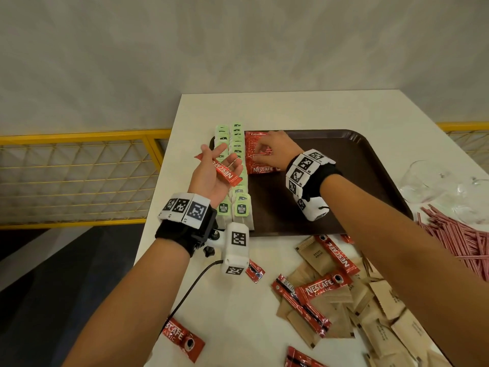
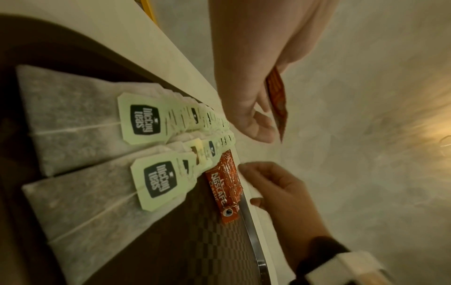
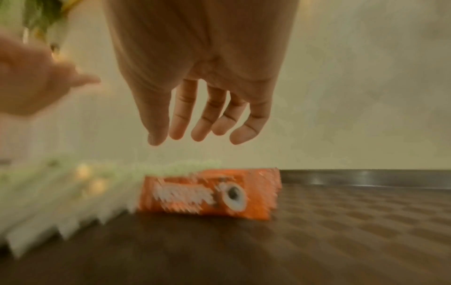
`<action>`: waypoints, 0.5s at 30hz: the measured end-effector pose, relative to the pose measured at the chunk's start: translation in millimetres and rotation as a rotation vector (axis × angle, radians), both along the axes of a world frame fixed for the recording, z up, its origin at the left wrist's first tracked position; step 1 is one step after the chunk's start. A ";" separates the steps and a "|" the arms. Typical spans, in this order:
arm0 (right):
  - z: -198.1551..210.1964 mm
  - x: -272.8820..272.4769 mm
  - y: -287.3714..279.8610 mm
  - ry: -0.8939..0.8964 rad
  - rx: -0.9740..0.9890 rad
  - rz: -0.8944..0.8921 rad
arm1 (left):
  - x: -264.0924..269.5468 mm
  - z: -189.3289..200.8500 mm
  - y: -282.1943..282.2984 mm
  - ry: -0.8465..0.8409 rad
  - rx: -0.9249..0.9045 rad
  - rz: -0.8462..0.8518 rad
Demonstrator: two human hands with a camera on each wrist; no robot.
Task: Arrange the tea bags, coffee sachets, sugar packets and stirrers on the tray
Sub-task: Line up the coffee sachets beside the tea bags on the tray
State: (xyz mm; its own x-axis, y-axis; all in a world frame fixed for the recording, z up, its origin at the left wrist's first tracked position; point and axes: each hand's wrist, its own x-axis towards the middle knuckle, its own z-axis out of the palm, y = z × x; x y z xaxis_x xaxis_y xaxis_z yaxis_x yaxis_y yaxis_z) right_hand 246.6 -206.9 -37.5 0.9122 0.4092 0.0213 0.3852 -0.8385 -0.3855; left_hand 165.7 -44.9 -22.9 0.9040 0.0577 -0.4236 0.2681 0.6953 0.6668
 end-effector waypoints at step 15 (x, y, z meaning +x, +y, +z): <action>50.9 -46.3 19.1 0.685 1.031 -0.083 | -11.8 9.4 -5.4 -0.173 0.203 -0.264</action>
